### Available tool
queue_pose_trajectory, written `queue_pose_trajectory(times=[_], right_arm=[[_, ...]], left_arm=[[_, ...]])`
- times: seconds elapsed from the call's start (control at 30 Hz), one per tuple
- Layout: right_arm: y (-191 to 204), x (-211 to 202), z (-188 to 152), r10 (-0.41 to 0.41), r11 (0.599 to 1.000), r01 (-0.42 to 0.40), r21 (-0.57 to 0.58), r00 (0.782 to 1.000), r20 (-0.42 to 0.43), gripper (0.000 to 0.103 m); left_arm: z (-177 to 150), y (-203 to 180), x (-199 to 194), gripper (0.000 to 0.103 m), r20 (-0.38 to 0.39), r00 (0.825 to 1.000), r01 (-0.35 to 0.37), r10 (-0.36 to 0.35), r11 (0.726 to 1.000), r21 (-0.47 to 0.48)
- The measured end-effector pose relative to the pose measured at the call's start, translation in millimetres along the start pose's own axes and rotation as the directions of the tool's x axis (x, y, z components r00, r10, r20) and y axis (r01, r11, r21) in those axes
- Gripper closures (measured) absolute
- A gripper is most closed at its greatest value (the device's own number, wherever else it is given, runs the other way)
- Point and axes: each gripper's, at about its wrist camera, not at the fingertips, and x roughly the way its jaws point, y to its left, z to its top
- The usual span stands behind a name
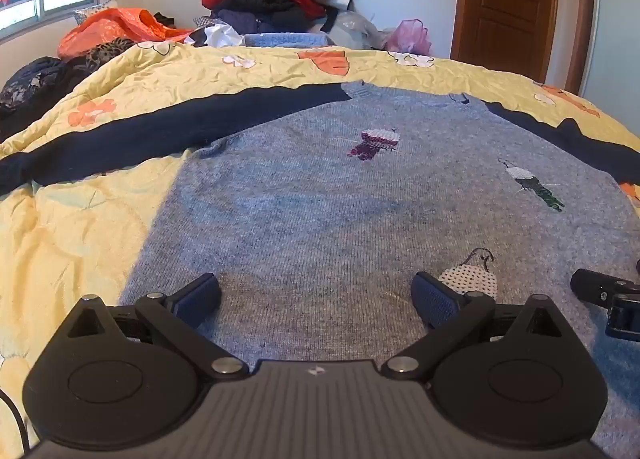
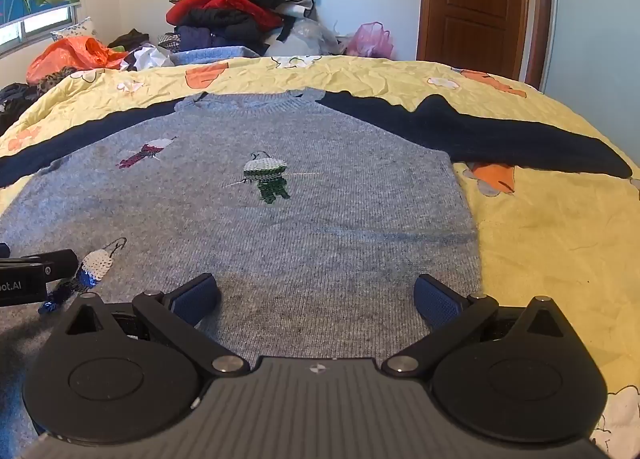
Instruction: Fold small clothes
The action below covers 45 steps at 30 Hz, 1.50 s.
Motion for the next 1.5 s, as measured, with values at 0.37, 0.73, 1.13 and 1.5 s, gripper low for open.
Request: queue_pose_trajectory(times=[0.37, 0.73, 1.13, 1.5], right_arm=[[-0.4, 0.6, -0.2, -0.003, 1.0, 0.003, -0.002, 1.0, -0.001, 0.0], [0.4, 0.5, 0.1, -0.008, 1.0, 0.008, -0.01, 1.0, -0.005, 0.0], [1.3, 1.7, -0.1, -0.009, 1.0, 0.008, -0.009, 1.0, -0.005, 0.0], [0.5, 1.5, 0.5, -0.009, 1.0, 0.009, -0.01, 1.0, -0.007, 0.0]], left_arm=[[0.0, -0.2, 0.2, 0.0, -0.002, 1.0, -0.004, 0.004, 1.0, 0.005], [0.3, -0.5, 0.5, 0.0, -0.001, 1.0, -0.004, 0.004, 1.0, 0.007], [0.1, 0.4, -0.4, 0.0, -0.001, 1.0, -0.003, 0.003, 1.0, 0.007], [-1.3, 1.0, -2.9, 0.0, 0.001, 1.0, -0.009, 0.009, 1.0, 0.008]])
